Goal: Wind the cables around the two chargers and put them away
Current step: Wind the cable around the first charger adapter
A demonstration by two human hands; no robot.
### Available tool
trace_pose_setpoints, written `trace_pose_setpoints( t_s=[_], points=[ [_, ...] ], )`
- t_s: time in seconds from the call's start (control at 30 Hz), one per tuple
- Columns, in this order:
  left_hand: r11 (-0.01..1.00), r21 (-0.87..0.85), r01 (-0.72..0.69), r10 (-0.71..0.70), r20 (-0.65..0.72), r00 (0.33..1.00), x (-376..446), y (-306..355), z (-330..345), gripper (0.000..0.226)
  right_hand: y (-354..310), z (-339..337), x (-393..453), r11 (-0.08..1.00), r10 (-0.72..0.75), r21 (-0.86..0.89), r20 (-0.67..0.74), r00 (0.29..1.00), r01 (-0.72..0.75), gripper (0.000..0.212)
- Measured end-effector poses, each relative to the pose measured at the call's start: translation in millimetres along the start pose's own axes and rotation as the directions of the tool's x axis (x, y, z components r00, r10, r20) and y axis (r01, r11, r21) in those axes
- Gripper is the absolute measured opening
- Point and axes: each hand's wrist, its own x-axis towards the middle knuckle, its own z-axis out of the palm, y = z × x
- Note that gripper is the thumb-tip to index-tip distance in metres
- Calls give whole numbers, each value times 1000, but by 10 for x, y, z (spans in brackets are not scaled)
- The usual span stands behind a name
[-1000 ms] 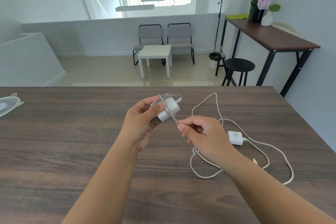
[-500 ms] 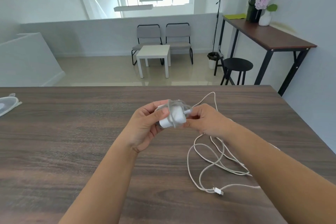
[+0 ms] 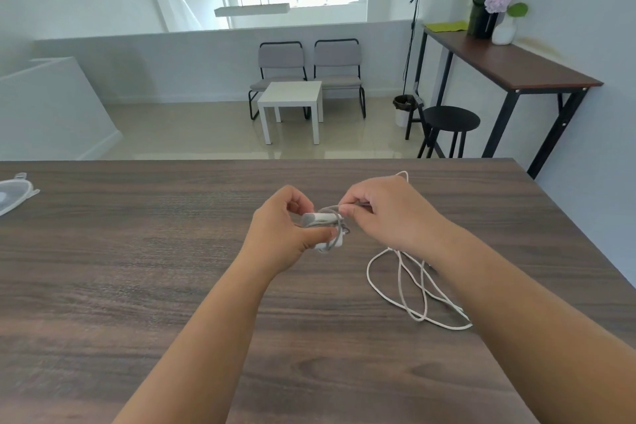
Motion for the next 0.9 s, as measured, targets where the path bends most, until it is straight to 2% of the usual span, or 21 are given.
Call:
trace_pose_setpoints(
  t_s=[0.1, 0.3, 0.43, 0.53, 0.7, 0.8, 0.9],
  points=[
    [998, -61, 13, -17, -63, 998, 27, -12, -9, 38, -32, 55, -82, 999, -40, 28, -32, 999, 41, 21],
    [931, -352, 92, -136, -101, 986, 19, -87, -10, 32, -55, 285, -224, 992, -64, 99, -88, 994, 72, 30],
    [783, -599, 165, -211, -6, 977, 22, -89, -20, 29, -51, 377, -302, 985, -35, 161, -178, 983, 64, 29],
    [683, -704, 194, -217, 58, 974, 4, -61, -23, 25, -51, 431, -353, 979, -33, 181, -294, 955, 90, 26],
    [594, -774, 220, -174, 143, 974, -10, -37, -42, 44, -13, 476, -411, 958, -58, 228, -442, 895, 175, 24],
    [521, -821, 234, -143, 187, 972, -4, -27, -42, 45, 52, 527, -438, 948, -99, 229, -454, 886, 223, 25],
    [475, -845, 247, -108, 222, 969, -13, -16, -47, 64, 155, 574, -450, 930, -74, 295, -433, 899, 219, 27]
  ],
)
